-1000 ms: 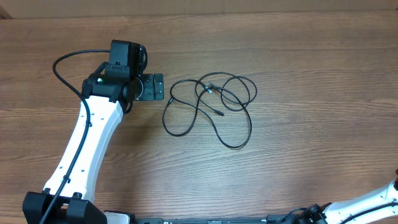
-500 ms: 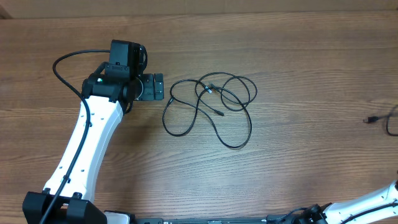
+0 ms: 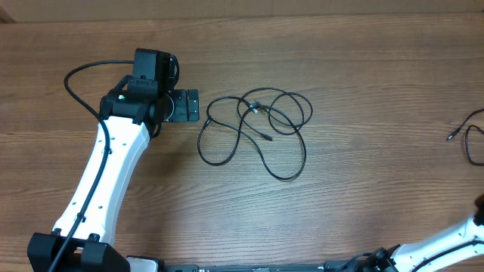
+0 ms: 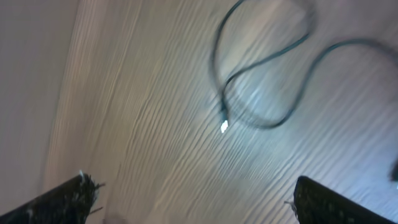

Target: Untangle cables

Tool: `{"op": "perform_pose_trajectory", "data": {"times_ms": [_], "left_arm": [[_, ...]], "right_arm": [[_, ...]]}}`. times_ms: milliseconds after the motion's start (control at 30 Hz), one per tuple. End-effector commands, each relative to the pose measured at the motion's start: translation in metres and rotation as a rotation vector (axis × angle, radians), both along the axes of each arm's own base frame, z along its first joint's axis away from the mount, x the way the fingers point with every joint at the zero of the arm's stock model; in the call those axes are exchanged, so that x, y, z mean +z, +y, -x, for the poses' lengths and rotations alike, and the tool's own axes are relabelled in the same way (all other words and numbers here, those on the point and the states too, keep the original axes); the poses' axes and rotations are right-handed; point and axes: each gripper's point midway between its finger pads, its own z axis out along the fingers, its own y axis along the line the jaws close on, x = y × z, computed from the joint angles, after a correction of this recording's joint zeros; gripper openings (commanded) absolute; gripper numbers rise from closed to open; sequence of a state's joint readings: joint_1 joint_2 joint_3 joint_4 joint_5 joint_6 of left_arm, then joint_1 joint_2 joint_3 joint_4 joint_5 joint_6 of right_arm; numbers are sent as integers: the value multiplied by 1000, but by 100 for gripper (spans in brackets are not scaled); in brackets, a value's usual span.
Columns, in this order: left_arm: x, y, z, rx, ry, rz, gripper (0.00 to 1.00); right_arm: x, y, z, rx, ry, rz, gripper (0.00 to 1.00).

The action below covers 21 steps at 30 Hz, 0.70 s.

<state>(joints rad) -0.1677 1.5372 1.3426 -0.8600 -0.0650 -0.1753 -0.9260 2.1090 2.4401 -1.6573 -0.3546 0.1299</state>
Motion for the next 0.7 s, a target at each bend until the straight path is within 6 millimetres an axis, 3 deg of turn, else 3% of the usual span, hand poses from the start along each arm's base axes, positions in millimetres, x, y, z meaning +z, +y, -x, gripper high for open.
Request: {"op": "perform_pose_trajectory", "data": {"times_ms": [0,233,267,433,667], "left_arm": [[9,4,-2,-7,-27,-18,100],[9,4,-2,-7,-27,-18,100],[9,4,-2,-7,-27,-18,100],[9,4,-2,-7,-27,-18,100],[9,4,-2,-7,-27,-18,100]], "right_arm": [[1,39,-24,144,-5,-22,100],[-19,112,-63,331,44,-84,100],[-37,144,-70,402,97,-131,100],[-73,205,-70,565,208,-208,100],[-93,288,-69,925,257,-191,100]]}}
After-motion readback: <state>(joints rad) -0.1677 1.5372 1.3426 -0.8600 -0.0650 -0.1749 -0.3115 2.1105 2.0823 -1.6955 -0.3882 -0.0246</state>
